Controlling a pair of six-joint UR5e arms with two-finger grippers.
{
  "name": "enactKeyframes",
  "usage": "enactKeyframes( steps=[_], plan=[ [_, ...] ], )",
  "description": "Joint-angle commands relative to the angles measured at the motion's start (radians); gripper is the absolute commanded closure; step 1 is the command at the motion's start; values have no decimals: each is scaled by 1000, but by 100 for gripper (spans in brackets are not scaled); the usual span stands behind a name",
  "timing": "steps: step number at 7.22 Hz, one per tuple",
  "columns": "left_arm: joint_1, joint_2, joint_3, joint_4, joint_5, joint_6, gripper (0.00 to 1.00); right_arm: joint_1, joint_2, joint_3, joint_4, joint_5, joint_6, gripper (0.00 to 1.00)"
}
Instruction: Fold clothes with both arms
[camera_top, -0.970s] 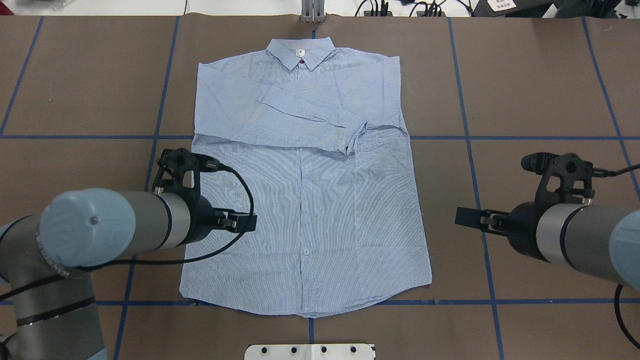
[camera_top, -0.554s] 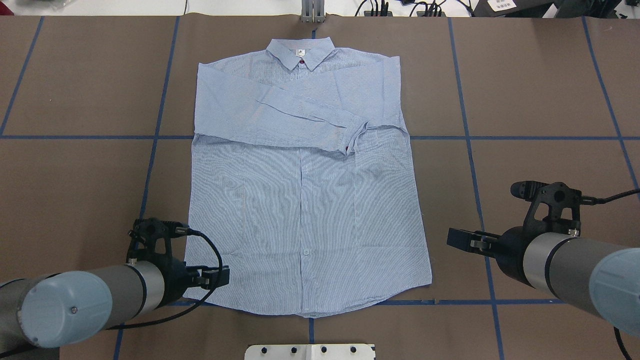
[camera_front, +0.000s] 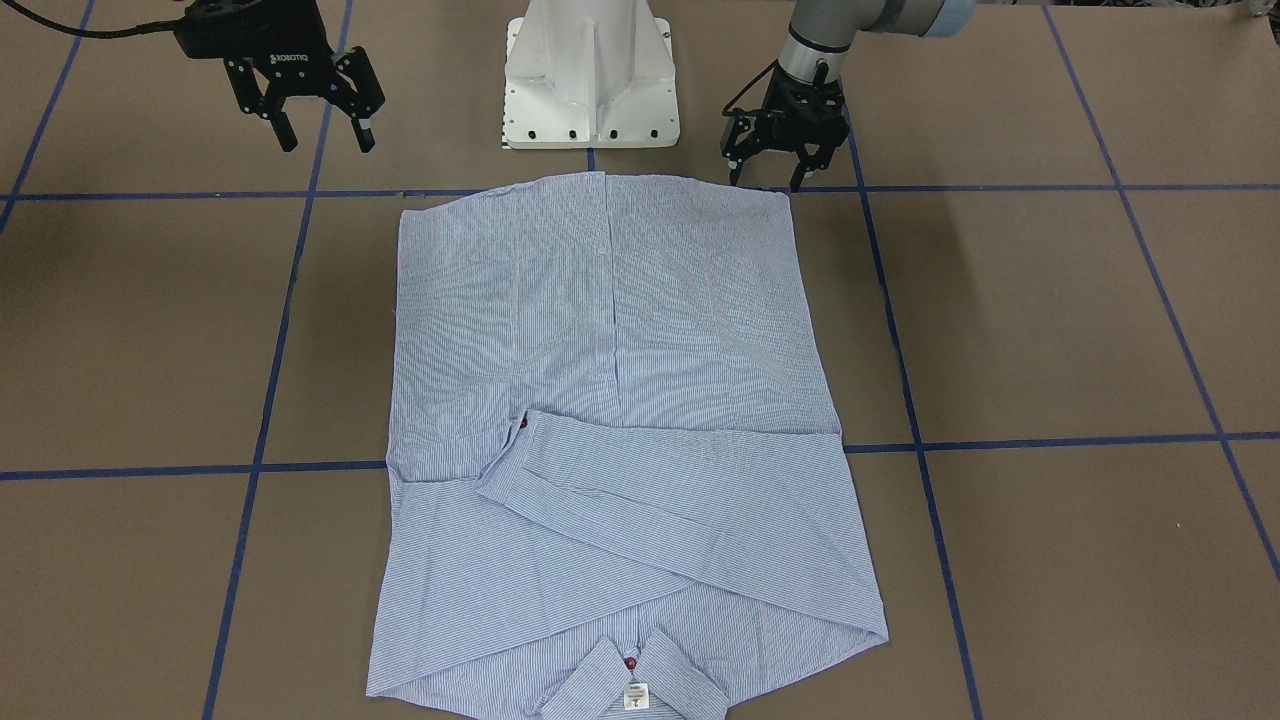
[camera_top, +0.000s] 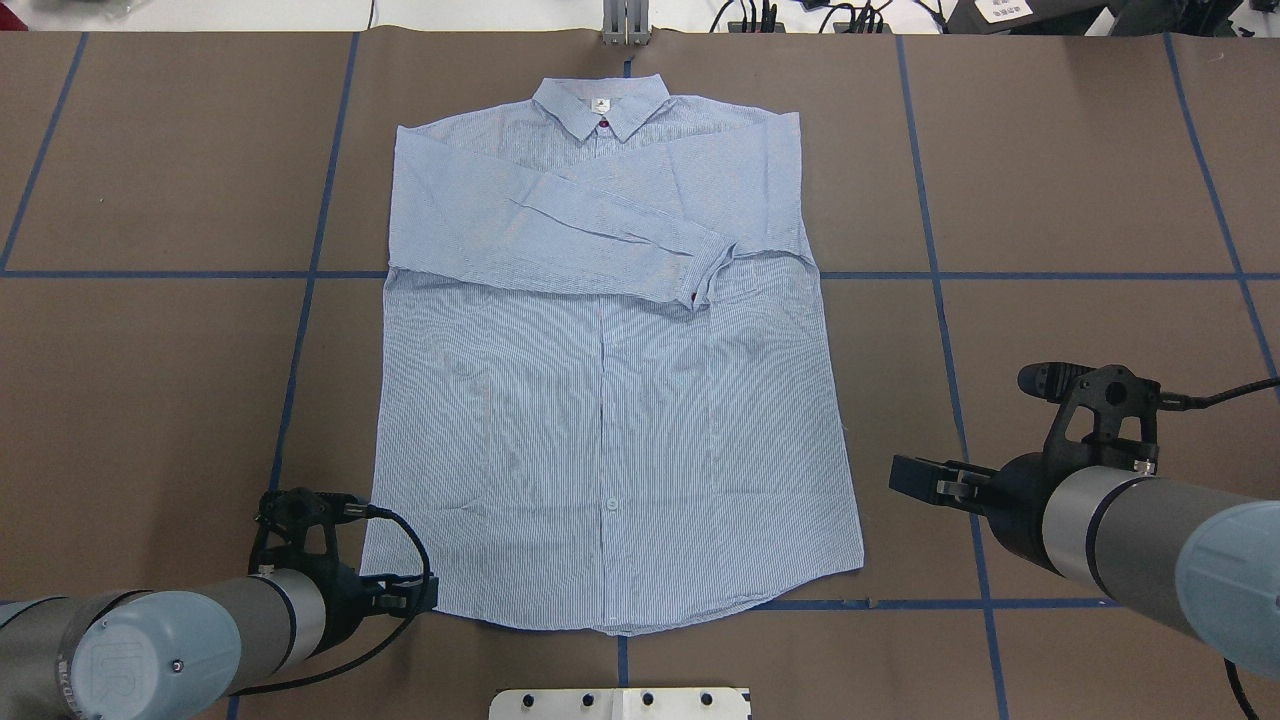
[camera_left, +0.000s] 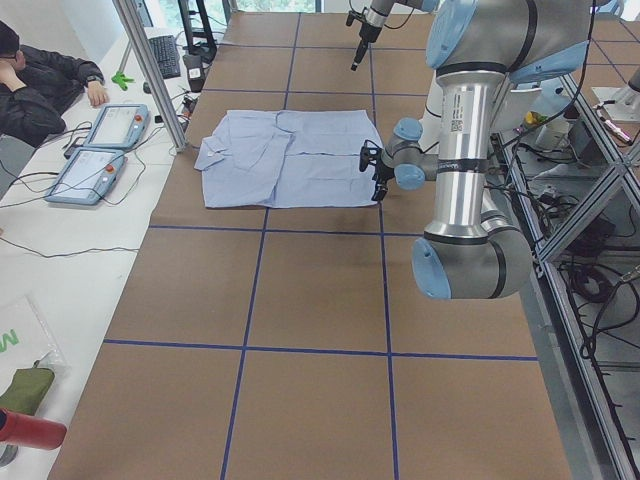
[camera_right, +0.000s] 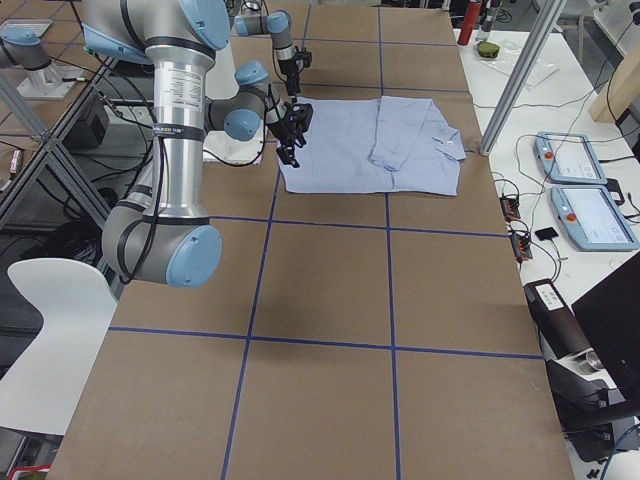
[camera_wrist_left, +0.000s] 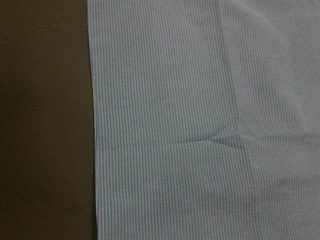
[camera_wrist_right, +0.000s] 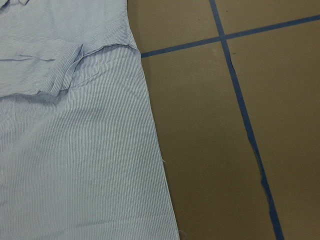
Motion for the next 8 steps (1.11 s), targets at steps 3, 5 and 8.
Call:
enactKeyframes(
  steps=[3, 5, 8],
  plan=[
    [-1, -1, 21, 0, -14, 1, 34, 0, 0, 0, -1, -7, 0, 0],
    [-1, 1, 24, 0, -15, 1, 34, 0, 0, 0, -1, -7, 0, 0],
    [-14, 1, 27, 0, -15, 6, 34, 0, 0, 0, 1, -7, 0, 0]
  ],
)
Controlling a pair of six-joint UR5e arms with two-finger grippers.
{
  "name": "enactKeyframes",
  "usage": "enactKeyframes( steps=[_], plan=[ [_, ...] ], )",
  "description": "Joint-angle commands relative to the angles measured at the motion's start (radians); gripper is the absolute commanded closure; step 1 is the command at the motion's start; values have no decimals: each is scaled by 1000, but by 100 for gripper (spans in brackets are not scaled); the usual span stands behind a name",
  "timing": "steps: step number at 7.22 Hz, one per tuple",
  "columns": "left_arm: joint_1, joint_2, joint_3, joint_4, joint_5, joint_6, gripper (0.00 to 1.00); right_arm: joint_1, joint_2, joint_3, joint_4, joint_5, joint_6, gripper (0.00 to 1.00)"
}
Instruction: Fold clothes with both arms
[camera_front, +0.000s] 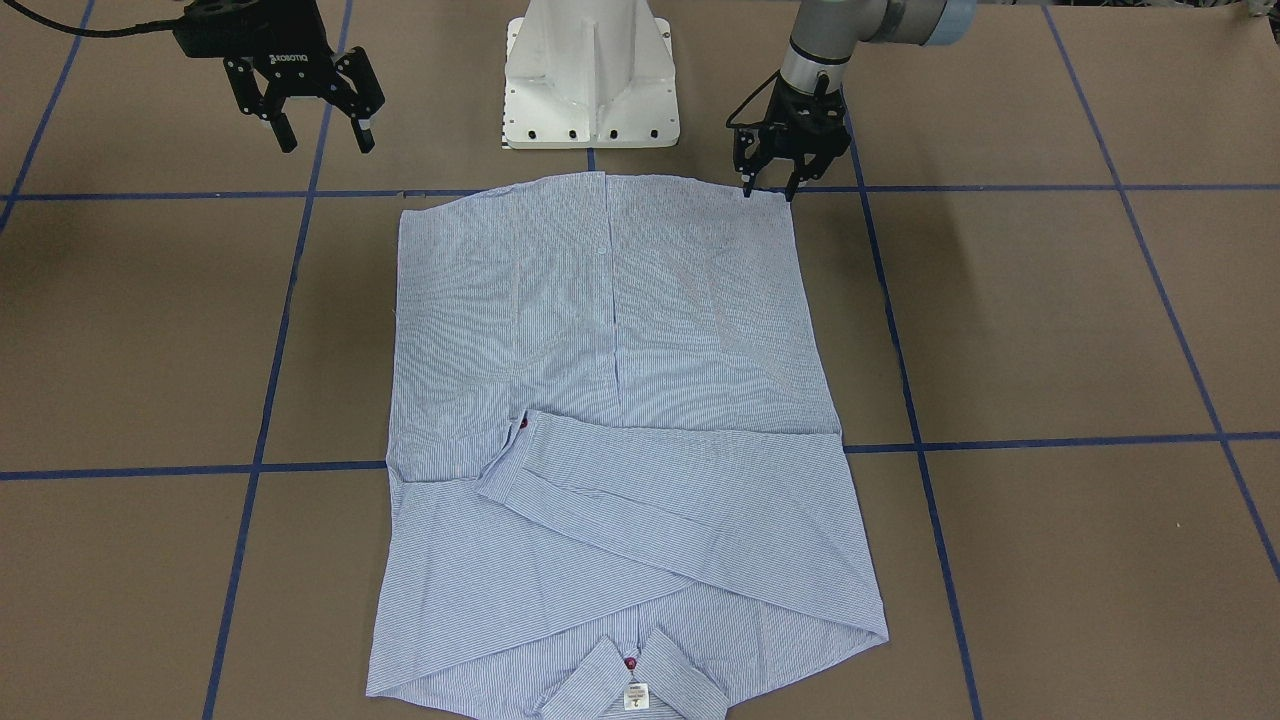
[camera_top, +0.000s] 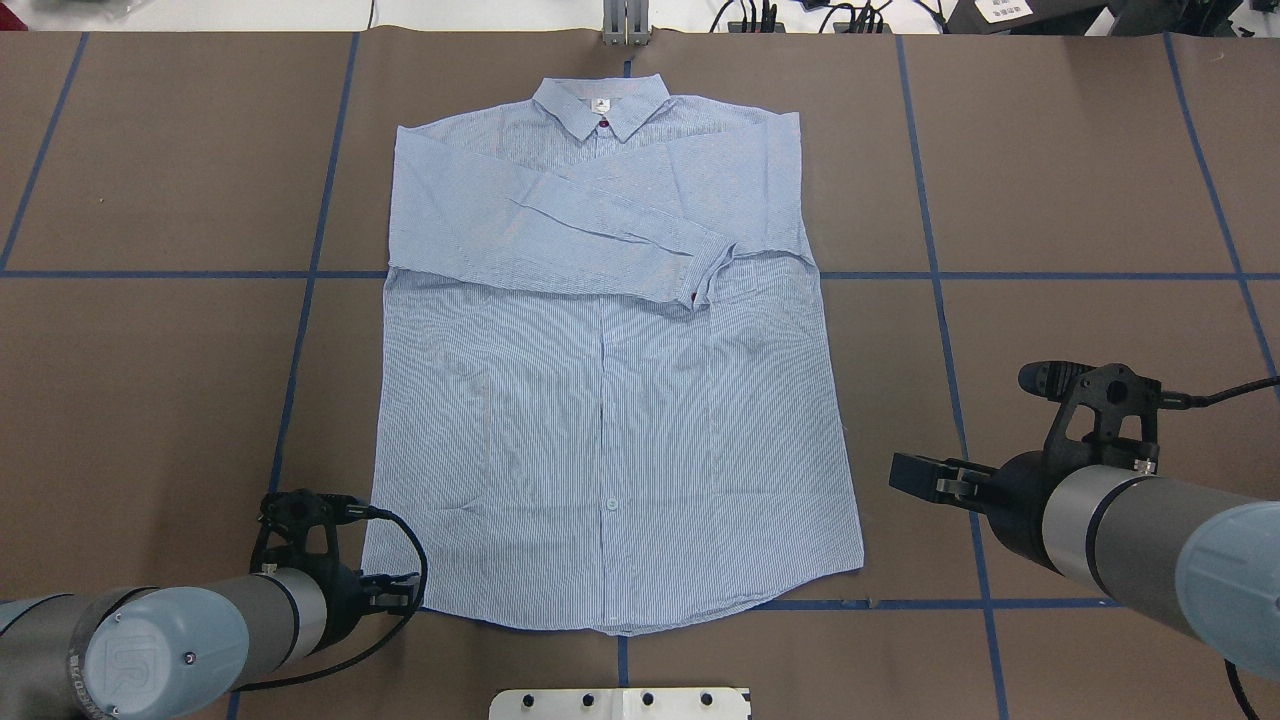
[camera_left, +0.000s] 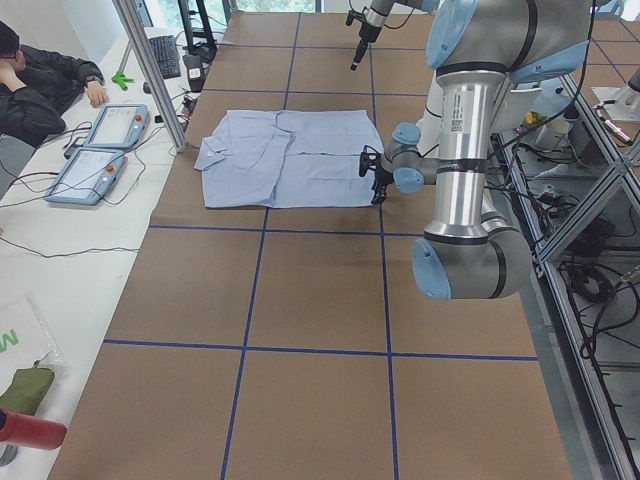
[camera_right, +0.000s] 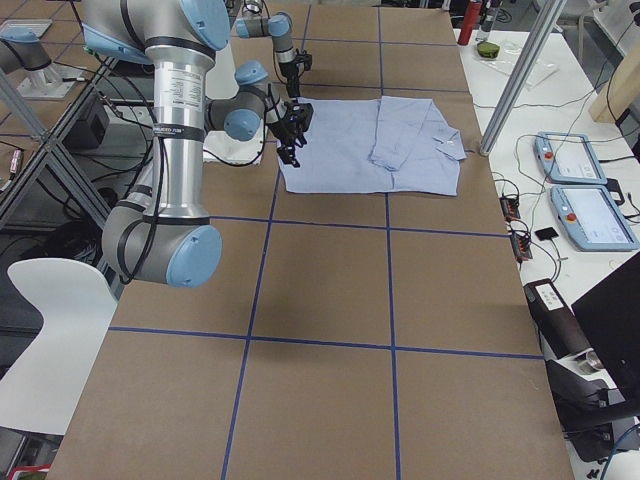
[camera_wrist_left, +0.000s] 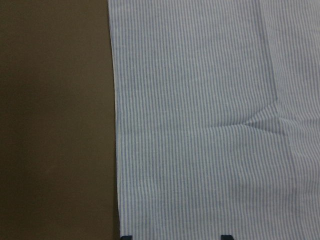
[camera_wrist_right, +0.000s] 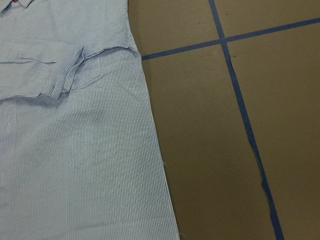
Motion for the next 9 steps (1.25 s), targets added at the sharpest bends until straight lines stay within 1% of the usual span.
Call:
enactKeyframes(
  steps=[1, 6, 7, 8, 9],
  plan=[
    [-7, 0, 8, 0, 1, 4, 34, 0, 0, 0, 0, 0, 0, 0],
    [-7, -1, 23, -2, -3, 5, 34, -2, 0, 0, 0, -2, -1, 0],
    [-7, -8, 21, -3, -2, 5, 54, 0, 2, 0, -1, 0, -2, 0],
    [-7, -9, 21, -6, -2, -1, 86, -2, 0, 0, -1, 0, -2, 0],
    [-7, -9, 20, -6, 0, -4, 100, -2, 0, 0, -1, 0, -2, 0]
  ],
)
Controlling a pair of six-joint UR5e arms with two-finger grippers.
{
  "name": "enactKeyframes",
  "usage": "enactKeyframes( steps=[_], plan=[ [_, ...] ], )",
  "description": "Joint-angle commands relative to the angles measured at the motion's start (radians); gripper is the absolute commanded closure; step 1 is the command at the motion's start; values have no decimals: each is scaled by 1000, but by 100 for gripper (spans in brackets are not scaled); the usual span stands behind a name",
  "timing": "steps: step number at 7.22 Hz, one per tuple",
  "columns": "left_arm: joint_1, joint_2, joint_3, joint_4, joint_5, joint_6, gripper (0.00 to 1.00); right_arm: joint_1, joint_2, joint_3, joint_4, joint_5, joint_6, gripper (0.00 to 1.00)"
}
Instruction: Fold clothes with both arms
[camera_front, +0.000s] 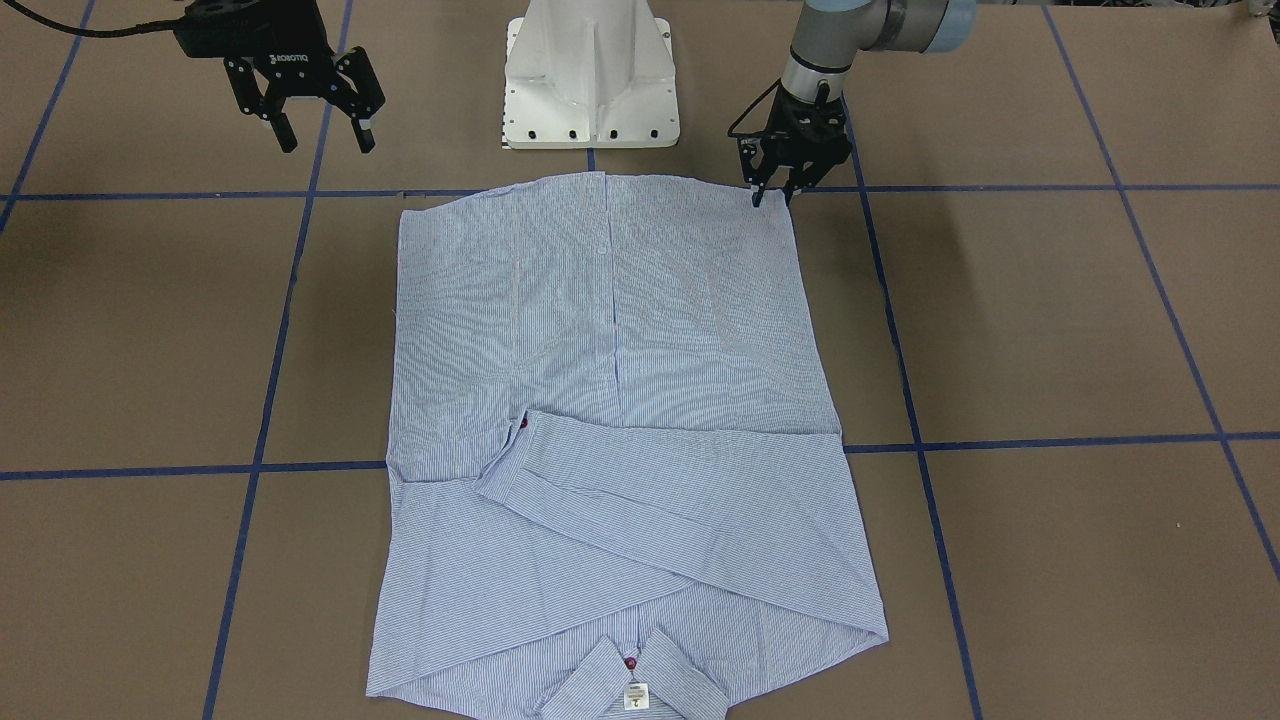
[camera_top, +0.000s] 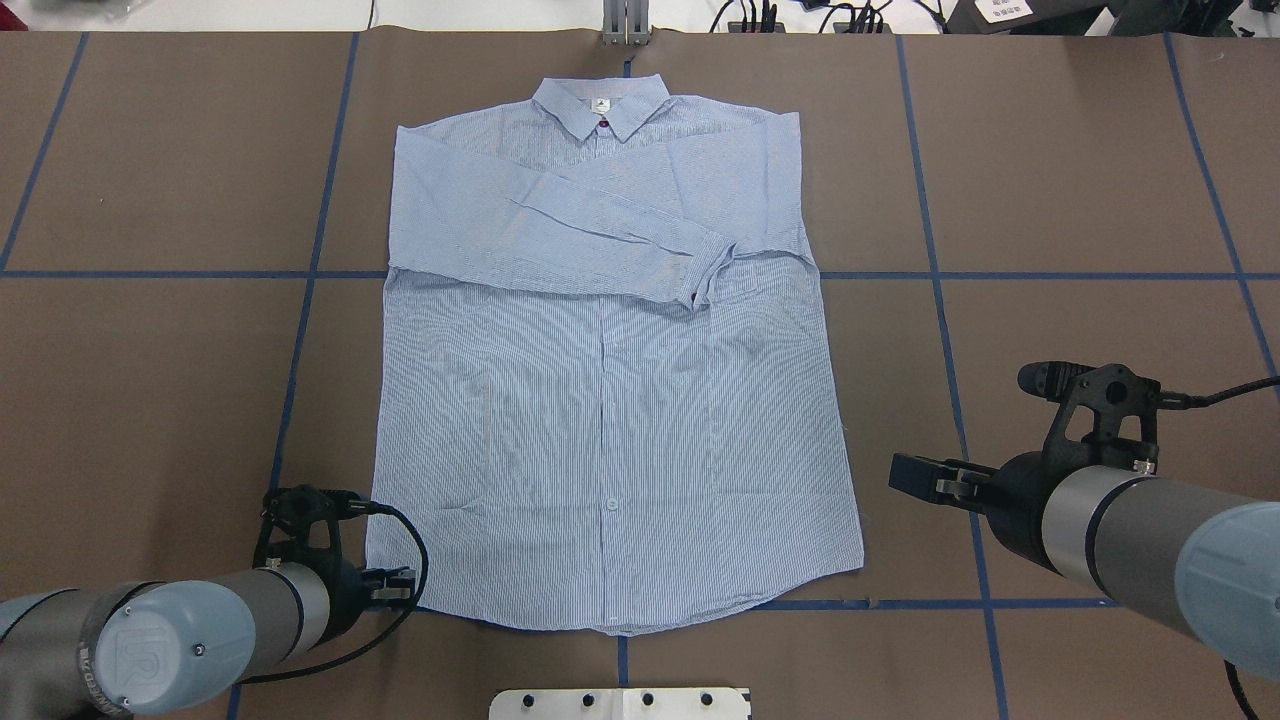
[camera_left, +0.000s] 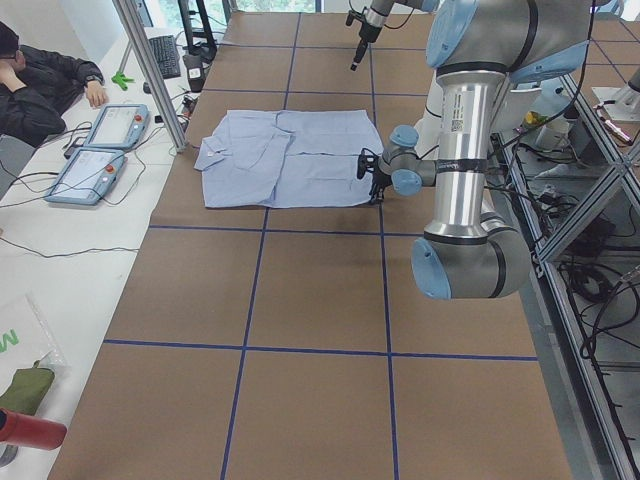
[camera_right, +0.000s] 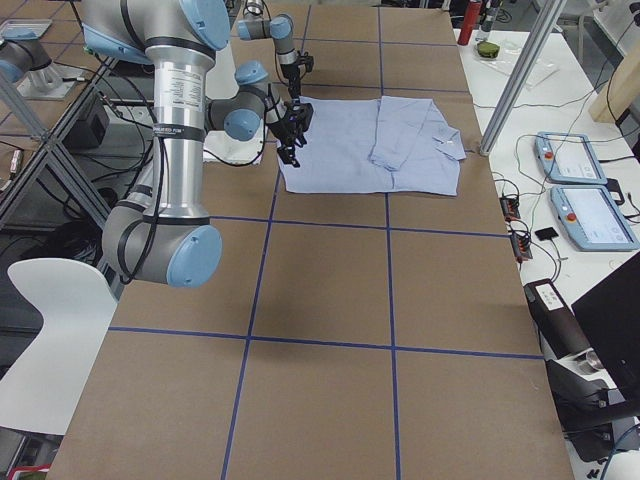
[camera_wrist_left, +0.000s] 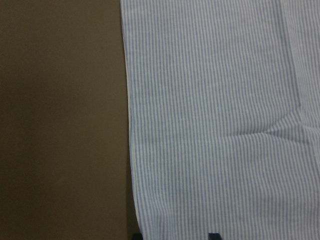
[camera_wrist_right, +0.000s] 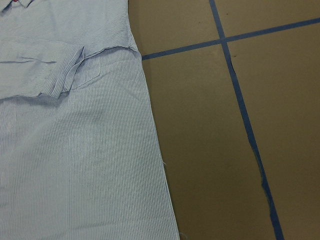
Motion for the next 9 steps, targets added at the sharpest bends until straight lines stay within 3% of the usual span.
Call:
enactKeyframes(
  steps=[1, 3, 7, 9],
  plan=[
    [-2, 2, -3, -1, 3, -6, 100, -2, 0, 0, 0, 0, 0, 0],
    [-5, 2, -12, -1, 3, -6, 100, -20, -10, -12, 39, -1, 3, 0],
    [-12, -3, -15, -33, 4, -6, 100, -59, -161, -161, 431, -55, 23, 1],
    [-14, -3, -36, -35, 7, -8, 100, -101, -171, -228, 477, -130, 102, 11]
  ],
)
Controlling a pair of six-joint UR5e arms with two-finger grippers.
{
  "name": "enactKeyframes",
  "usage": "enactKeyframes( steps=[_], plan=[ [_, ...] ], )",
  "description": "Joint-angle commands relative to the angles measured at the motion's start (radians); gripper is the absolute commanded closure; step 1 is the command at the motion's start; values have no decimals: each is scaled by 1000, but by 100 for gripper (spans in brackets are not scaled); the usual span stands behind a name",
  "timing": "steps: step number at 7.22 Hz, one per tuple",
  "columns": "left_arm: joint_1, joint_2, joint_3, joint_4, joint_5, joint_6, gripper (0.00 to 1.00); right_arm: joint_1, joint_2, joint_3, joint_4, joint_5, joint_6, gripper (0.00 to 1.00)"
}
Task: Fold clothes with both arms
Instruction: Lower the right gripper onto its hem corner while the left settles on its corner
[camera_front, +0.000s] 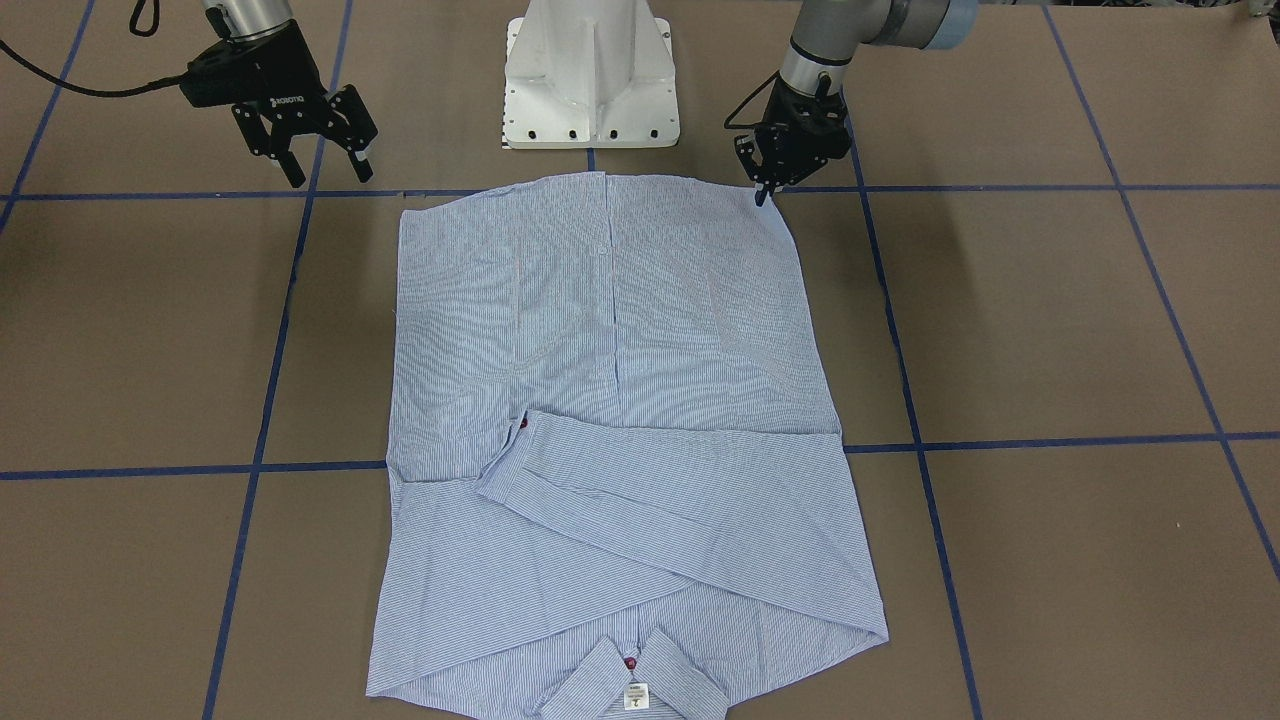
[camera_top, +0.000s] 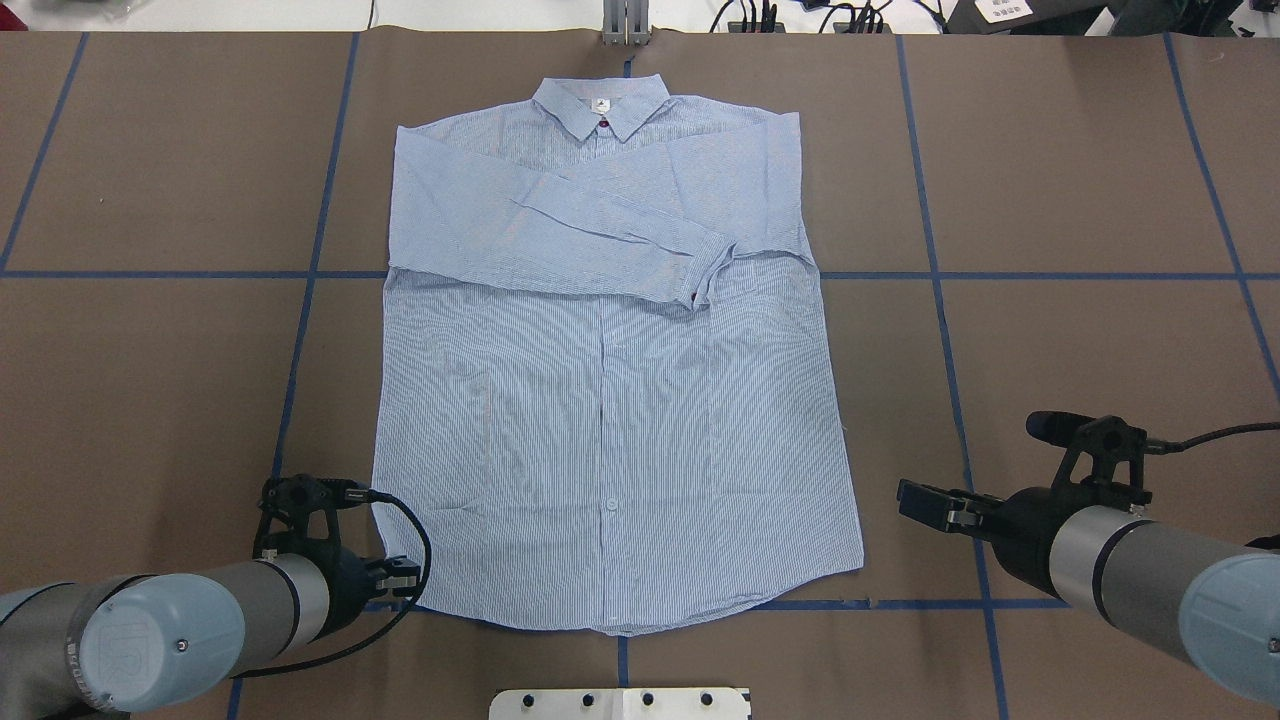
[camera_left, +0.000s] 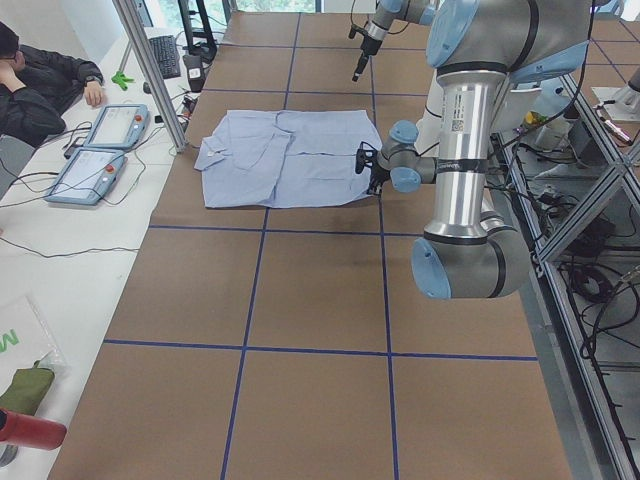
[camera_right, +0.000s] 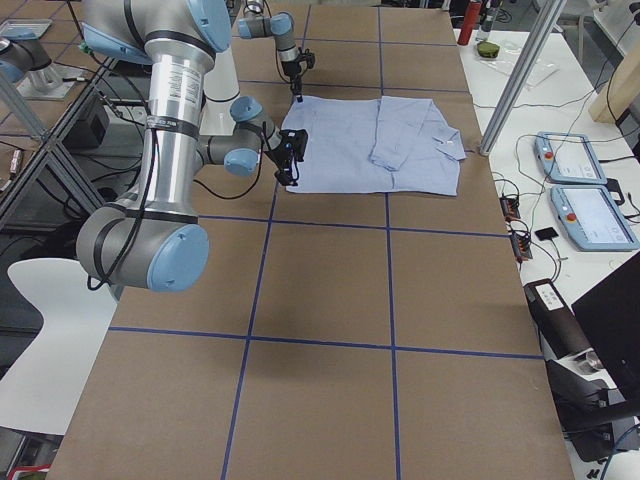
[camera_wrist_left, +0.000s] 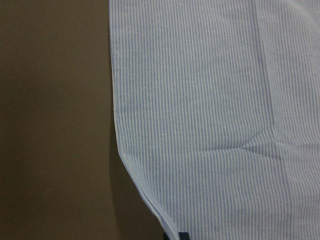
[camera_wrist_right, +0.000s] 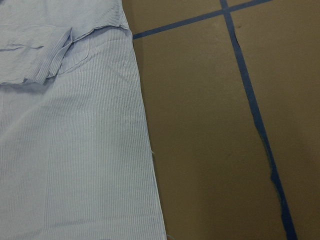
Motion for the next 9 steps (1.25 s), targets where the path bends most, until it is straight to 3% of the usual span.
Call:
enactKeyframes(
  steps=[1, 3, 5, 7, 9],
  plan=[
    [-1, 1, -22, -4, 3, -1, 100, -77, -7, -68, 32, -104, 126, 18],
    [-1, -1, -24, -4, 14, -1, 100, -120, 23, -102, 23, -148, 168, 22],
    [-4, -1, -24, -4, 26, -1, 100, -126, 129, -184, 10, -154, 174, 23],
    [-6, -1, -24, -4, 26, -1, 100, -135, 216, -188, -129, -169, 176, 25],
    [-13, -1, -25, -4, 26, -1, 100, -165, 220, -206, -131, -200, 177, 33]
  ],
)
